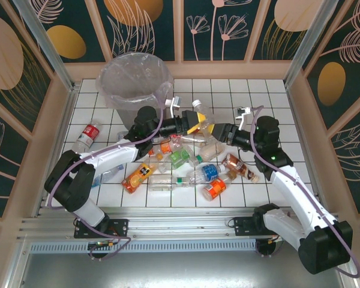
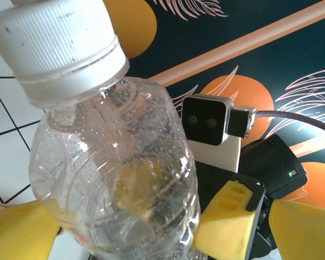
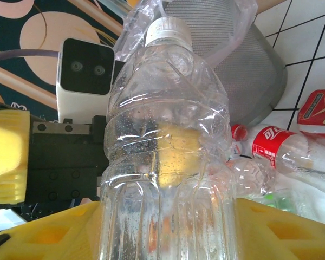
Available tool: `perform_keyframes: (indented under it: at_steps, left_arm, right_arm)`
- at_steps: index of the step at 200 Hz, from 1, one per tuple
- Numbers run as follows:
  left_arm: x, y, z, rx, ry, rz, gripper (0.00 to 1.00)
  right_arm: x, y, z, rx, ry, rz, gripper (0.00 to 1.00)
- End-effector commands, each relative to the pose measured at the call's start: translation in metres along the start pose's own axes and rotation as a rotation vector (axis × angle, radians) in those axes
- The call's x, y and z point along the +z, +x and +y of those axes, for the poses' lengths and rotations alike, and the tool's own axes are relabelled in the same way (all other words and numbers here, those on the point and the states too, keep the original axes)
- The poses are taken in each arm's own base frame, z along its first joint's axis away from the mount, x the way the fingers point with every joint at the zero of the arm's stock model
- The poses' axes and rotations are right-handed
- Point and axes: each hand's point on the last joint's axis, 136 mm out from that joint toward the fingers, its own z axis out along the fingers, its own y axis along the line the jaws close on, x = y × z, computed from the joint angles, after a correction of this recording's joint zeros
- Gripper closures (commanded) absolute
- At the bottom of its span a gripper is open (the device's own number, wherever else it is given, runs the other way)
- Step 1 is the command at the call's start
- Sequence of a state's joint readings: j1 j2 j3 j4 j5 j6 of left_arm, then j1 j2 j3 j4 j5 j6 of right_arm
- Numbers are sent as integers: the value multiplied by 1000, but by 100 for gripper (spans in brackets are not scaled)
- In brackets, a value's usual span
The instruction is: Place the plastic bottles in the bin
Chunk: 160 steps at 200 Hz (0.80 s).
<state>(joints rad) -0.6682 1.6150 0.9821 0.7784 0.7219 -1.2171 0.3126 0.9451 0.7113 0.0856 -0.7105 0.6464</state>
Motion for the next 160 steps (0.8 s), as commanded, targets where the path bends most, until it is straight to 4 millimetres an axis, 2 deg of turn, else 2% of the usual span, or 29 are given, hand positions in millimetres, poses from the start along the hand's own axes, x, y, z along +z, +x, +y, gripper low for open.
perform_keyframes:
  at_steps: [1,45,88,110,160]
  left_arm:
    - [4,-4,-11,8,18,-4,2]
    - [6,-6,-10,-13,4,-5,2]
    - [7,-5,-12,-97,20,1,17]
    - [6,-7,-8,-111,-11,-9,19]
    - [6,-9,-13,-145,-6,-15,33]
  right_arm:
    - [1,-7,27,-52,-87,-7,42]
    - [8,3,24,-55,-79,17,41]
    - [11,10,13,-55,-39,22,41]
    - [12,12,9,-57,-26,24,41]
    - [14,19,6,-64,-19,35,41]
